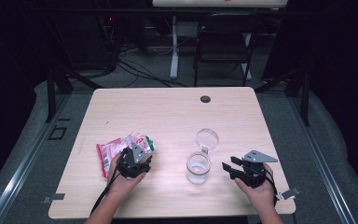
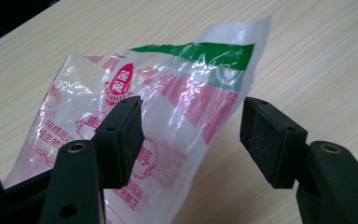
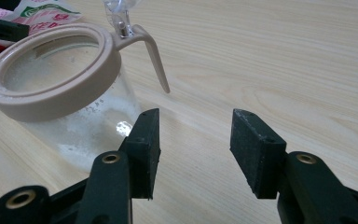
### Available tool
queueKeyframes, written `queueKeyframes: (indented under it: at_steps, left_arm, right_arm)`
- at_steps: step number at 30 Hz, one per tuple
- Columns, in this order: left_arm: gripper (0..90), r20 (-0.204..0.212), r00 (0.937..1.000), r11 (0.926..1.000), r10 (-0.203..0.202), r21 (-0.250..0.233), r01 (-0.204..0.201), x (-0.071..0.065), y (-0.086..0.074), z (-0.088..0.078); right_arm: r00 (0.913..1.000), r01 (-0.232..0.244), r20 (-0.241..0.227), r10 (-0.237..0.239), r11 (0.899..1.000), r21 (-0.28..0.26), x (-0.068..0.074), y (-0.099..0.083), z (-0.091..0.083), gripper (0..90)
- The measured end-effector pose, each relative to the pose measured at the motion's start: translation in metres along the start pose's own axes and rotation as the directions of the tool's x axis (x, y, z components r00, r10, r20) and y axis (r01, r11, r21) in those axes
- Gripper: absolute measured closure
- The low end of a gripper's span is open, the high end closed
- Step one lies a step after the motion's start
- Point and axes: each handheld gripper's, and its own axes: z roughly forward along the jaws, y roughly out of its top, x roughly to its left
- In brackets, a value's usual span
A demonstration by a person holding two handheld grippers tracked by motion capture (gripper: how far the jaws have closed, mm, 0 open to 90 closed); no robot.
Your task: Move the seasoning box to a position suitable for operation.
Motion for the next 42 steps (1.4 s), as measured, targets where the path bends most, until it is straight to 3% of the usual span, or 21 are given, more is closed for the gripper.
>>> queueKeyframes:
  at_steps: [3,5,6,8,13,24,35,42]
  left_arm:
    - [41.3,-0.04,0.999,0.9997,0.02,0.014,-0.02,0.001,-0.003,0.005]
    - [43.2,-0.05,0.9987,0.9998,0.011,0.02,-0.01,0.003,-0.004,0.008]
    - [43.6,-0.023,0.9997,0.9997,-0.011,0.021,0.011,0.005,-0.005,0.009]
    - [44.1,-0.014,0.9998,0.9996,-0.013,0.024,0.013,0.006,-0.005,0.011]
    - [47.5,-0.031,0.9994,0.999,0.012,0.043,-0.011,0.004,-0.004,0.015]
    - [71.4,-0.03,0.9993,0.9985,0.02,0.052,-0.019,0.004,0.001,0.016]
    - [85.8,0.009,0.9984,0.9973,-0.055,0.048,0.055,0.018,0.003,0.008]
    - [89.2,0.036,0.9908,0.9909,-0.131,0.037,0.129,0.032,0.003,0.003]
  right_arm:
    - [0.9999,-0.012,0.008,0.012,1.0,-0.008,-0.001,-0.001,-0.003,52.3]
    - [0.9998,-0.012,0.013,0.012,1.0,-0.002,-0.002,-0.003,-0.006,52.3]
    - [0.9998,-0.013,0.017,0.013,1.0,-0.001,-0.003,-0.003,-0.006,52.2]
    - [0.9996,-0.02,0.02,0.02,1.0,-0.007,-0.003,-0.004,-0.008,52.2]
    - [0.9992,-0.027,0.03,0.027,1.0,-0.01,-0.005,-0.006,-0.011,52.0]
    - [0.9985,-0.038,0.039,0.038,0.999,-0.011,-0.007,-0.01,-0.015,51.9]
    - [0.9984,-0.04,0.039,0.04,0.999,-0.004,-0.007,-0.01,-0.015,51.8]
    - [0.9985,-0.039,0.037,0.039,0.999,-0.003,-0.007,-0.01,-0.015,51.8]
